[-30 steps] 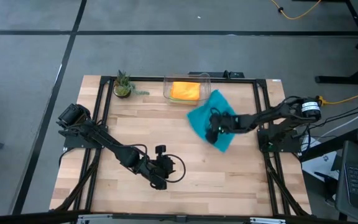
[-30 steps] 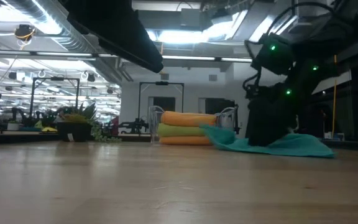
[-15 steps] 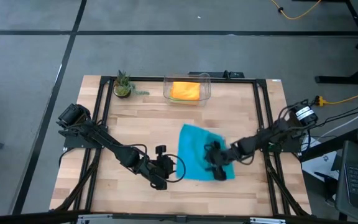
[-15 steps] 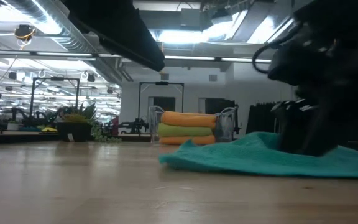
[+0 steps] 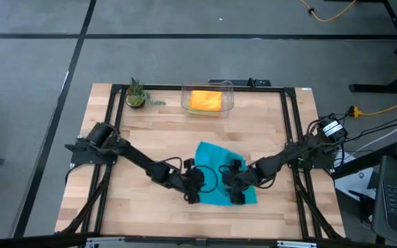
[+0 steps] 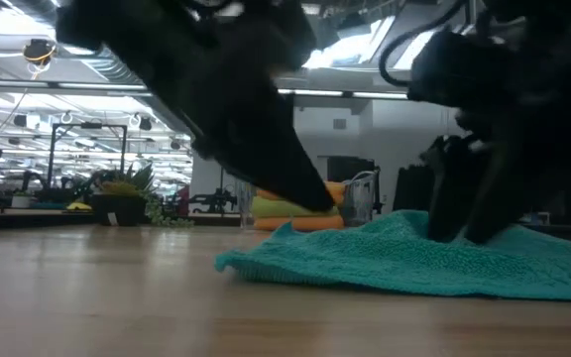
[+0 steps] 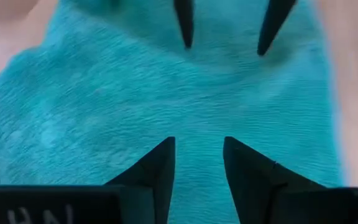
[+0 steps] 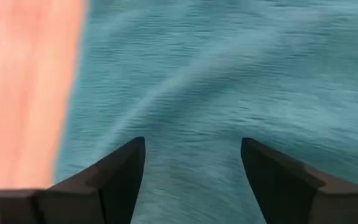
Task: Fold microfiber towels
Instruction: Fold the blue microfiber cloth
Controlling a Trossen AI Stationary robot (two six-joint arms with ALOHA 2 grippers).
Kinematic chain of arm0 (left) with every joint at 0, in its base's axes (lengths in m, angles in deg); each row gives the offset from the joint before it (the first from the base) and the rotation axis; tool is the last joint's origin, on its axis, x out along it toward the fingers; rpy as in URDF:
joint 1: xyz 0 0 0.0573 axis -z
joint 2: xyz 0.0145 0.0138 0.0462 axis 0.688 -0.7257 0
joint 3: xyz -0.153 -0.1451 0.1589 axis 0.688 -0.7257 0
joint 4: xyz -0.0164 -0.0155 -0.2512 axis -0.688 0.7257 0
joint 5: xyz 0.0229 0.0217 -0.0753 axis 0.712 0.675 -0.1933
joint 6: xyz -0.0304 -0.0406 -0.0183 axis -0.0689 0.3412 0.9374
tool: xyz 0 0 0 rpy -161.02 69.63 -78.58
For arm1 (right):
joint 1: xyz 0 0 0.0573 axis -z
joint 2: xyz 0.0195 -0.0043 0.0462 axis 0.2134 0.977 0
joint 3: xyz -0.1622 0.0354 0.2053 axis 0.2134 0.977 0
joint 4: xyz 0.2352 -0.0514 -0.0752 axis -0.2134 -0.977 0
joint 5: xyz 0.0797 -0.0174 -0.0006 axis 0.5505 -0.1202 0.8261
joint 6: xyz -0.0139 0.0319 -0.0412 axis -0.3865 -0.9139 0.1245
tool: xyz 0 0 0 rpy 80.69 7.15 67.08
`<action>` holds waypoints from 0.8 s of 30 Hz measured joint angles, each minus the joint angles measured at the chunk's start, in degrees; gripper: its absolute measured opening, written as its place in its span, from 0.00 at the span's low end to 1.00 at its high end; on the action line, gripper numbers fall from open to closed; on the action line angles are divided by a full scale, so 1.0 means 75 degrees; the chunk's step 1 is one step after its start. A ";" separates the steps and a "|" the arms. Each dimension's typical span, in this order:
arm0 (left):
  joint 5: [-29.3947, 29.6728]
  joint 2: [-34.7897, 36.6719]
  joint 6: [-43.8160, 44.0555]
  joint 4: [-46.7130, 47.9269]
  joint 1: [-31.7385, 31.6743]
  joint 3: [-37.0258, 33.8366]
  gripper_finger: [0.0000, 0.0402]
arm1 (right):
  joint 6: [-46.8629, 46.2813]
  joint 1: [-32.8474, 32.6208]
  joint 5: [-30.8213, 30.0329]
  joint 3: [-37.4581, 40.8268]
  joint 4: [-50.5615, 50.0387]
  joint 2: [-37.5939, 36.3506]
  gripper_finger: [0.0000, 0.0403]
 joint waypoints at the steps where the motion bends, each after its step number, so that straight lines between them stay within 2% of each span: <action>1: 0.0053 -0.0048 0.0167 0.0063 -0.0047 0.0000 0.32 | -0.0228 -0.0037 -0.0236 -0.0205 -0.0513 0.0000 0.67; 5: -0.0416 -0.0229 0.1167 0.0610 -0.0165 0.0008 0.32 | -0.1322 -0.0191 -0.0882 -0.0639 -0.2225 0.0000 0.67; 8: -0.0790 -0.0175 0.2256 0.1225 -0.0084 0.0037 0.32 | -0.2168 -0.0288 -0.0796 -0.0636 -0.2851 0.0000 0.67; 13: -0.0805 -0.0108 0.3482 0.1946 0.0247 0.0055 0.32 | -0.3012 -0.0530 -0.0542 -0.0636 -0.3296 0.0044 0.67; 17: -0.0957 0.0070 0.3657 0.2015 0.0524 0.0017 0.32 | -0.3437 -0.0743 -0.0439 -0.0638 -0.3253 0.0042 0.67; 20: -0.0965 0.0367 0.3651 0.2016 0.0665 -0.0016 0.32 | -0.3824 -0.0851 0.0389 -0.0641 -0.3079 0.0039 0.67; 22: -0.0593 0.0699 0.3472 0.1921 0.0715 -0.0012 0.32 | -0.3843 -0.0941 0.0807 -0.0654 -0.2920 0.0029 0.67; 24: -0.0077 0.0965 0.2965 0.1880 0.0688 0.0006 0.32 | -0.3869 -0.1025 0.0861 -0.0661 -0.2850 0.0028 0.67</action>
